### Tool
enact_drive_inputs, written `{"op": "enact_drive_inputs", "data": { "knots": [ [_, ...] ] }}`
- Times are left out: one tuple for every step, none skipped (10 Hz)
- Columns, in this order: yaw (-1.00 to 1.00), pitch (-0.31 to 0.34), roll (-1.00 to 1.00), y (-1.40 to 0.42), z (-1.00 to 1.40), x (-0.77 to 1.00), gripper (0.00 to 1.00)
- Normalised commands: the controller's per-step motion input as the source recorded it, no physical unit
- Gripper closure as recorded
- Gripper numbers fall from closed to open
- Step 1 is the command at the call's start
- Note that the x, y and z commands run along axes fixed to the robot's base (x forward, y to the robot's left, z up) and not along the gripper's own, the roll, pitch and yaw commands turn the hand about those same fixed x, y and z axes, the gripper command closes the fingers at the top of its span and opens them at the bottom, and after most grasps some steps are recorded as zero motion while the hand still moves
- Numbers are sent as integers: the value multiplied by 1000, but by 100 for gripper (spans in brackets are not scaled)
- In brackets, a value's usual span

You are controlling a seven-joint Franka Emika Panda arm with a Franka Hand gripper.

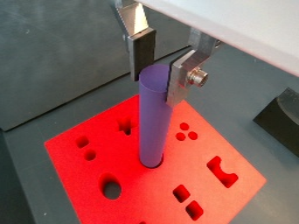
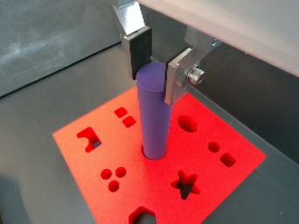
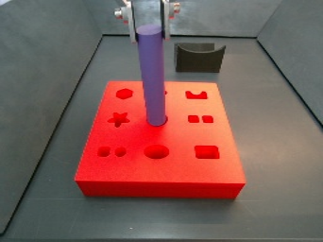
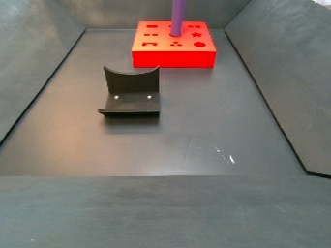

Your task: Insert the round object.

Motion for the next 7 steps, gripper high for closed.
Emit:
{"op": "enact_drive_inputs", "data": {
  "knots": [
    [0,0,61,0,-123,0,100],
    [0,0,4,0,-66,0,100],
    [0,0,3,0,-14,0,100],
    [0,0,0,0,-420,-11,100],
    [0,0,-11,0,-586,-57,100],
    [0,0,-21,23,-617,-80,100],
    [0,0,-31,34,-571,-86,100]
  ]
}}
